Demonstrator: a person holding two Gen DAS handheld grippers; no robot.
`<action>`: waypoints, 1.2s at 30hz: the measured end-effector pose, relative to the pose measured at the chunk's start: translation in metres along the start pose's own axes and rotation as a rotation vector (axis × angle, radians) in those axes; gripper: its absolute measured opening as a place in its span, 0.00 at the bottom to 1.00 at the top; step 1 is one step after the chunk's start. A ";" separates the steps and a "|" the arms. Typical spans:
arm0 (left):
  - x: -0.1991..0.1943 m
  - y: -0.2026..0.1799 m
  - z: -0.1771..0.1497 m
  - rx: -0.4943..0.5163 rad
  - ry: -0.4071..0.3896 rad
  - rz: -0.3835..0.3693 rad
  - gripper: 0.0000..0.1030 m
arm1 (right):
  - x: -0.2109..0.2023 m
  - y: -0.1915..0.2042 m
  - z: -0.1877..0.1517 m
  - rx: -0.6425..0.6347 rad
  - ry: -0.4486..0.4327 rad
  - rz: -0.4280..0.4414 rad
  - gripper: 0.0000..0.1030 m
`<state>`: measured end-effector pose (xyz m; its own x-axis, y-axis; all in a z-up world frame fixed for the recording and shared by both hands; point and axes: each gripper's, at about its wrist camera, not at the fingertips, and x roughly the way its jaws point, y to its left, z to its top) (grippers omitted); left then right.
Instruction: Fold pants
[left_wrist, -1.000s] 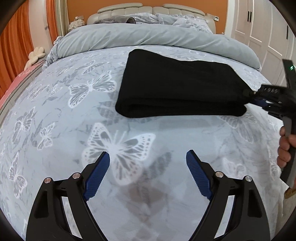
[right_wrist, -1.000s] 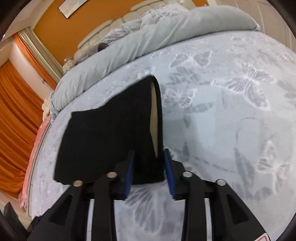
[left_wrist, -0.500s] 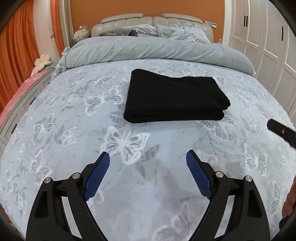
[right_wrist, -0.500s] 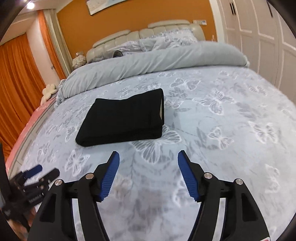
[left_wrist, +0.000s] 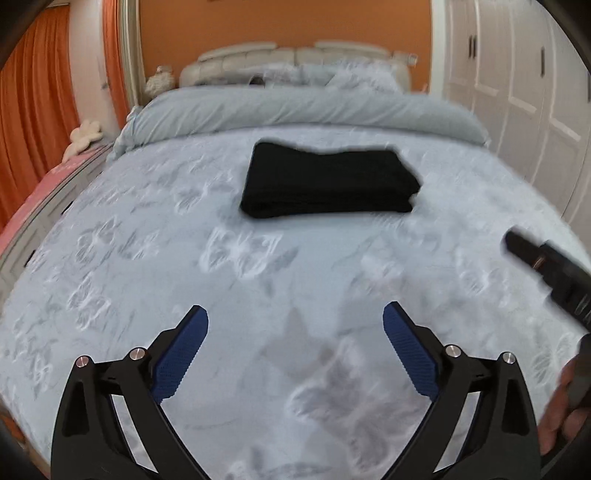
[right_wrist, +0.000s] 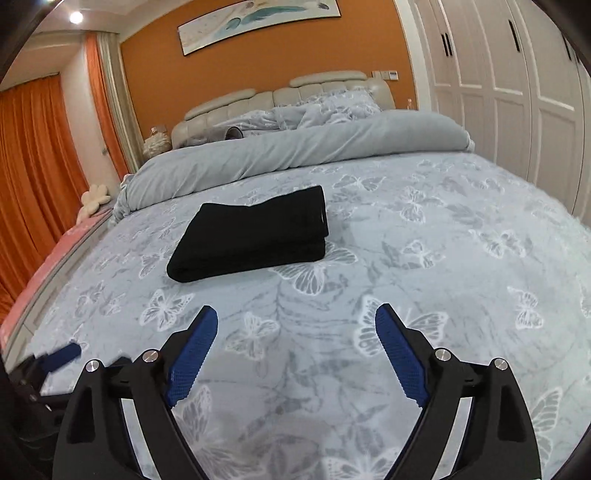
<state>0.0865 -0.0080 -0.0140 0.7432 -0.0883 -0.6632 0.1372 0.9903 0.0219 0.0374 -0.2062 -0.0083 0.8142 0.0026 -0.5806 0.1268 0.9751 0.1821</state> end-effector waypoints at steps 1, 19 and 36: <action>-0.003 0.000 0.002 -0.005 -0.030 0.013 0.91 | -0.002 0.002 0.000 -0.006 -0.006 0.000 0.83; 0.006 0.022 0.002 -0.080 0.002 0.093 0.91 | -0.001 0.020 -0.008 -0.093 0.025 -0.042 0.83; 0.013 0.026 -0.003 -0.084 0.030 0.103 0.91 | 0.000 0.019 -0.011 -0.110 0.045 -0.050 0.83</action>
<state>0.0975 0.0165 -0.0242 0.7304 0.0166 -0.6829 0.0046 0.9996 0.0293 0.0334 -0.1851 -0.0137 0.7819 -0.0391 -0.6222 0.1016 0.9927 0.0653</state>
